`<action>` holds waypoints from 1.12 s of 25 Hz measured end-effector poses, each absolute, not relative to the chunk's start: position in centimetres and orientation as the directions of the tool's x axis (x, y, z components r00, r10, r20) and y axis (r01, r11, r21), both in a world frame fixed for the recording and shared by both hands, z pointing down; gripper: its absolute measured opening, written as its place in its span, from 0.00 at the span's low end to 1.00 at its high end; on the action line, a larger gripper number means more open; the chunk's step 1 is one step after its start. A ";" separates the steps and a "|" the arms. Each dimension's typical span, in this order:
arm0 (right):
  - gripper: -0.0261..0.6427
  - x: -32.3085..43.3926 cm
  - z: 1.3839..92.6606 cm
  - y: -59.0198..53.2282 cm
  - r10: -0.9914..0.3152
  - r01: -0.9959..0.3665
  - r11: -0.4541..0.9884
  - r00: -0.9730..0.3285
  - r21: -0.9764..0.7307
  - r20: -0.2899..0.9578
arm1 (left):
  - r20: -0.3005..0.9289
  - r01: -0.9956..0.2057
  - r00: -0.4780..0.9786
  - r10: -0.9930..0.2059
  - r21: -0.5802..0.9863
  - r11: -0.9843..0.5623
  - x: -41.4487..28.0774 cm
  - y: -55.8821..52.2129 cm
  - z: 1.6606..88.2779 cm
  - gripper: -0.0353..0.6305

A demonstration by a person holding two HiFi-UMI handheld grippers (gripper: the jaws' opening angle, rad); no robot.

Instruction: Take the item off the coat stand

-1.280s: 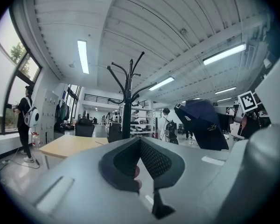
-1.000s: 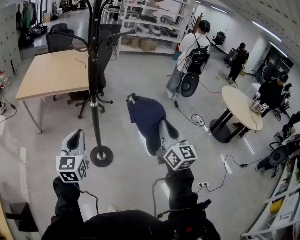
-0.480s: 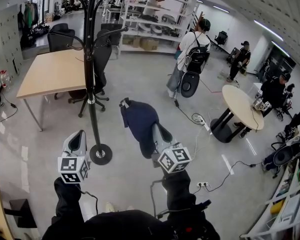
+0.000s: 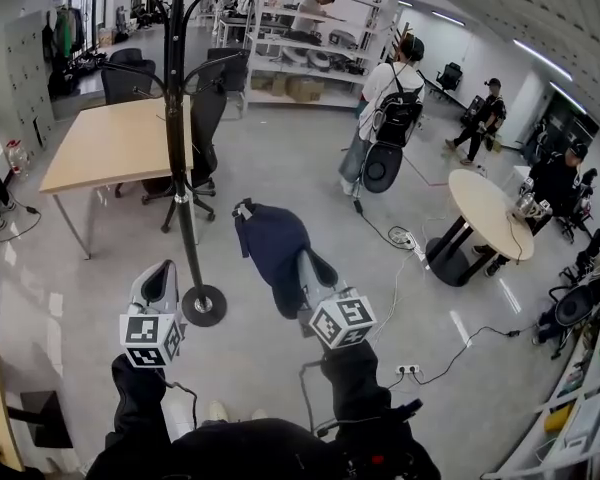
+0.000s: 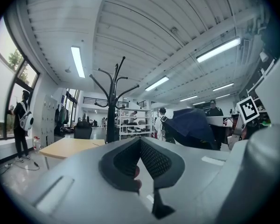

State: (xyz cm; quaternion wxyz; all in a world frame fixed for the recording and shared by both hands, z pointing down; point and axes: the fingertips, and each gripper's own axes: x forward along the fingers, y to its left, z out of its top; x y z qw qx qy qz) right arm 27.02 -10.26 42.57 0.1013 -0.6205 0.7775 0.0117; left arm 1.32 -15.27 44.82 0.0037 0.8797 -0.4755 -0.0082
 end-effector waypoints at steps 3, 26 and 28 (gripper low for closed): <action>0.06 26.9 43.4 -9.7 -0.962 -0.965 0.240 -0.222 -0.105 -0.161 | -0.011 -0.837 0.548 -0.837 0.012 -0.548 1.8 -14.4 45.2 0.06; 0.06 26.7 47.7 -7.9 -0.948 -0.943 0.313 -0.304 -0.110 -0.093 | 0.011 -0.850 0.527 -0.850 0.003 -0.527 4.4 -11.4 46.8 0.06; 0.06 26.6 48.0 -8.0 -0.948 -0.943 0.315 -0.306 -0.109 -0.088 | 0.014 -0.849 0.528 -0.849 0.003 -0.528 4.5 -11.4 47.0 0.06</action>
